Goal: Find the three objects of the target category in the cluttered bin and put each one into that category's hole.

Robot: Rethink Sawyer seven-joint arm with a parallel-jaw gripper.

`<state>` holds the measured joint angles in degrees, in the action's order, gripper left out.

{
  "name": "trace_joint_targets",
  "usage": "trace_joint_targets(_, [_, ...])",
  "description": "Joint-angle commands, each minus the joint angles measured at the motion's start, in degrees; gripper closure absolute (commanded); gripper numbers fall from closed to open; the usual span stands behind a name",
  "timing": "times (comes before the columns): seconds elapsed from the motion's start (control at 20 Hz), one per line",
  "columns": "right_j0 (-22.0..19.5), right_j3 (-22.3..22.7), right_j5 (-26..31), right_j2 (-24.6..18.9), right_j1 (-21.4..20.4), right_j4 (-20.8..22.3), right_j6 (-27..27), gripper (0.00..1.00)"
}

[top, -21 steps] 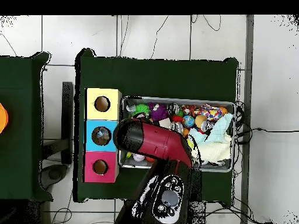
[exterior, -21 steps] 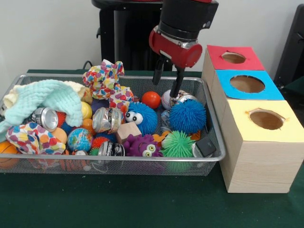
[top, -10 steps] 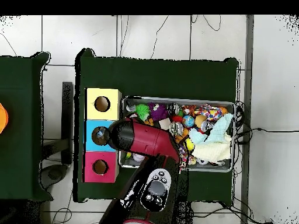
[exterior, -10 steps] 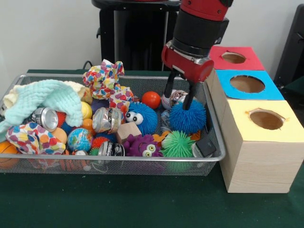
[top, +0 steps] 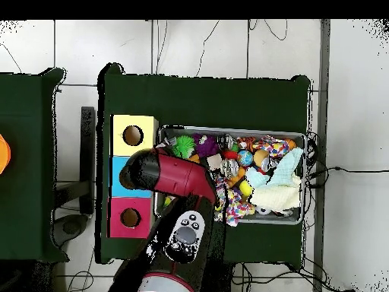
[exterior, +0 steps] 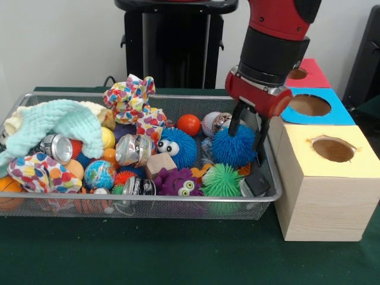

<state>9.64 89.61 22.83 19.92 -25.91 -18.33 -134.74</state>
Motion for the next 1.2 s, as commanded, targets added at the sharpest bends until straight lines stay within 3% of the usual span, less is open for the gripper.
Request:
trace_joint_targets(0.05, [-0.54, -1.67, -7.08, -3.96, 4.84, -3.74, -13.20, 0.00])
trace_joint_targets(0.6, [-2.03, 2.94, -10.66, -5.95, 4.48, -3.87, -10.38, 0.00])
trace_joint_targets(1.2, [0.20, 6.28, -4.99, -5.79, 1.35, -5.14, -11.32, 0.00])
